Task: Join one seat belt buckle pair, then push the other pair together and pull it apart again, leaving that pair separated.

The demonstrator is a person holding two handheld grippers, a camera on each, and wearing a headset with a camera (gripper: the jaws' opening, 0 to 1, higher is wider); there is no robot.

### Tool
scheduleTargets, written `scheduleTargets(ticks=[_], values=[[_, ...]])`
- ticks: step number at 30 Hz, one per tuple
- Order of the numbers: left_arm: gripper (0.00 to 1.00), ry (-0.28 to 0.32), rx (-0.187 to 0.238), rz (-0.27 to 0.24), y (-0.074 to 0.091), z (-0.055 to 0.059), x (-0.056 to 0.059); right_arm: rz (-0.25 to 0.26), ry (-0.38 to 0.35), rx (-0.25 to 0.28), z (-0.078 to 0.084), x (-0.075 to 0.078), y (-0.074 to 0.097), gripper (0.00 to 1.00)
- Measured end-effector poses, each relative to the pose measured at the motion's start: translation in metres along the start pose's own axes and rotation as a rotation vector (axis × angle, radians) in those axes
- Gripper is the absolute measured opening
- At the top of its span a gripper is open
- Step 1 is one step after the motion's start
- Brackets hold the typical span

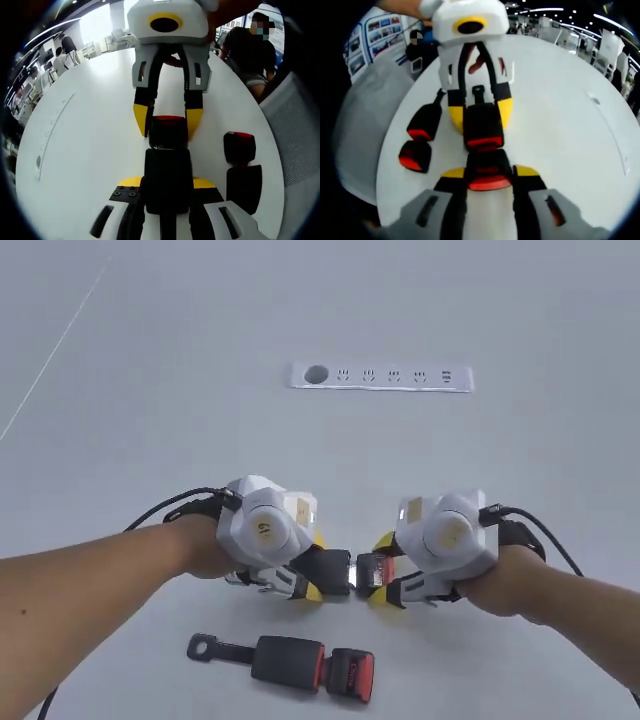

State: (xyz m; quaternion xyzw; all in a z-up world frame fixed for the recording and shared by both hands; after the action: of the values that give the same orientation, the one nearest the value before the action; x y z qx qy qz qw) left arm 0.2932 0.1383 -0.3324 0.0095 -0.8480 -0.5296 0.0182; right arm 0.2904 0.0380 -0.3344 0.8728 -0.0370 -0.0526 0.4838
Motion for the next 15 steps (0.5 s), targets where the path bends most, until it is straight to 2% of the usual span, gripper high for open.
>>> scheduleTargets(ticks=[15], values=[[0.35, -0.011, -0.004, 0.006, -0.0006, 0.0005, -0.0009, 0.012, -0.001, -0.028, -0.0011, -0.0002, -0.0007, 0.34]])
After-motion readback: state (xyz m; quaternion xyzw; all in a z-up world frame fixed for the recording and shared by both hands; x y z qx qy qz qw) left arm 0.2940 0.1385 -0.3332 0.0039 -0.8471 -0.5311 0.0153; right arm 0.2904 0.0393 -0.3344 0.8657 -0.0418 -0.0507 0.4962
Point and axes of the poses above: the centre of the closed fingertips' face, and the gripper's own axes: y roughly backward along the fingers, x roughly to its right, z roughly out of its underside, the point moved 5 cm from there along y, roughly backward along the fingers, and after that the axes turned 7 degrees about -x, right-handed, at the moved point
